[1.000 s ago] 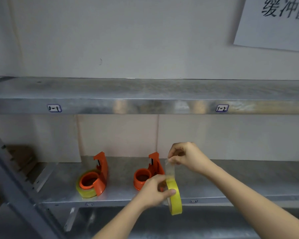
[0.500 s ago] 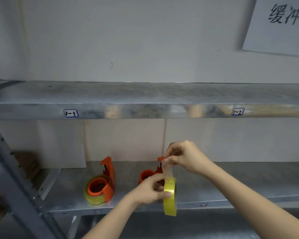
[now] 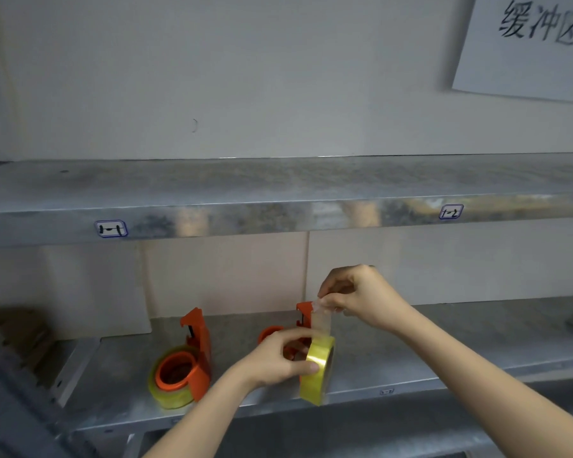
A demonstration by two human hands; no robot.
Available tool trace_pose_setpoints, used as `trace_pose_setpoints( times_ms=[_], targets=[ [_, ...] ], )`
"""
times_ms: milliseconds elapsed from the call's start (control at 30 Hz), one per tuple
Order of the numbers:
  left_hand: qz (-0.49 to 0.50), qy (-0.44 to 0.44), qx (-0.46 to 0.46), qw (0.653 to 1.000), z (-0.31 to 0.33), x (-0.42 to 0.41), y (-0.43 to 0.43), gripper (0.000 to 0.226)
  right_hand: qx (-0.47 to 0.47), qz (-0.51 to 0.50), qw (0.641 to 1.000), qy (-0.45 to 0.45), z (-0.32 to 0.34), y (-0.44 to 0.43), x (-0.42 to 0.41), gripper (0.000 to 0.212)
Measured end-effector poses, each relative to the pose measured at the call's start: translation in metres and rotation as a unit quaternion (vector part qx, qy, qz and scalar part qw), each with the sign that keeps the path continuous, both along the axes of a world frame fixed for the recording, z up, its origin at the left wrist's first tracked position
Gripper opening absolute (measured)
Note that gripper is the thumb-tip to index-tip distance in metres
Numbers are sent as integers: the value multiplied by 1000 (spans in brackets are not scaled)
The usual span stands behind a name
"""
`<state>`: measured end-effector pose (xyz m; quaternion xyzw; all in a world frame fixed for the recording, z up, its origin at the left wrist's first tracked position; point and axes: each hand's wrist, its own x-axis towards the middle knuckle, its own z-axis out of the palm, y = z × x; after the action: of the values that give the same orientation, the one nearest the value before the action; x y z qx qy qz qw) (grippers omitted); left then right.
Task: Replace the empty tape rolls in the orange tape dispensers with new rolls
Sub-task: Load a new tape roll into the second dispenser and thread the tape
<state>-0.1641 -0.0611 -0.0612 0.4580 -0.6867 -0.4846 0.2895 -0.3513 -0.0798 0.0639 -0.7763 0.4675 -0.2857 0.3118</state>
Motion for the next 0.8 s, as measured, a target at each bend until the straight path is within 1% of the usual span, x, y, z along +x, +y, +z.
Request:
trace_pose_setpoints(
  times_ms=[67, 167, 333, 433, 533, 600, 700, 800],
  targets=[
    [16, -8, -7, 1000, -4, -8, -3, 52, -4, -6, 1000, -2, 0, -2, -7, 6],
    [53, -48, -45, 996, -12, -21, -9, 66, -11, -13, 1000, 0, -4, -7, -18, 12],
    [106, -123, -124, 979, -14, -53, -12, 58, -38, -44, 998, 22, -13, -16, -43, 23],
    [120, -145, -128, 974, -19, -76, -14, 67, -69, -59, 994, 57, -21, -20, -64, 18],
    [125, -174, -118, 970, -22, -100, -18, 80, -78, -84, 992, 57, -31, -25, -86, 10],
    [122, -190, -110, 968, -23, -115, -20, 74, -72, -97, 992, 44, -36, -29, -100, 9],
    [118, -220, -99, 963, -28, -131, -25, 61, -76, -96, 991, 49, -42, -36, -114, 7],
    [128, -238, -89, 959, -27, -141, -29, 58, -77, -88, 993, 34, -45, -42, -122, 11]
  ],
)
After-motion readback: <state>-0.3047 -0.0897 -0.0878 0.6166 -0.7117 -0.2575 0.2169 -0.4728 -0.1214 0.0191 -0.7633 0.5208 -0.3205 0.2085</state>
